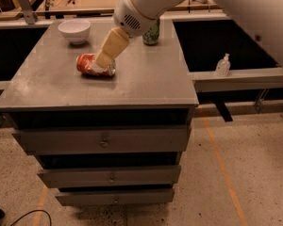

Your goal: Knock coke can over

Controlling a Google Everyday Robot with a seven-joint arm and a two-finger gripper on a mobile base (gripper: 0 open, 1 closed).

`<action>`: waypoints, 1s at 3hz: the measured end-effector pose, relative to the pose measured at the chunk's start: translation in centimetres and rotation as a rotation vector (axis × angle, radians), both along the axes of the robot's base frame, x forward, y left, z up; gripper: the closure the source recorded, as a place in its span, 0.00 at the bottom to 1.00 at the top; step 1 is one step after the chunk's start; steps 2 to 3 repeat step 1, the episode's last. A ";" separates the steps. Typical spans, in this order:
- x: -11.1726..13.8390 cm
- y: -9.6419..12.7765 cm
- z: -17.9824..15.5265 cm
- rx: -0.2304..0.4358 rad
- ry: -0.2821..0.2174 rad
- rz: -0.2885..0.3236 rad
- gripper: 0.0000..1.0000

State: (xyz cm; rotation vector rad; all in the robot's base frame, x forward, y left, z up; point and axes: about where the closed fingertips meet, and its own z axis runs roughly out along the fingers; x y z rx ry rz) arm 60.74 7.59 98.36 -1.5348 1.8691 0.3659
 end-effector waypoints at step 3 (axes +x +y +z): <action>-4.1 0.5 2.2 0.078 -0.058 0.017 0.00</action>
Offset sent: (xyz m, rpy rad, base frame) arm 0.0000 0.0000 0.0000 0.0000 0.0000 0.0000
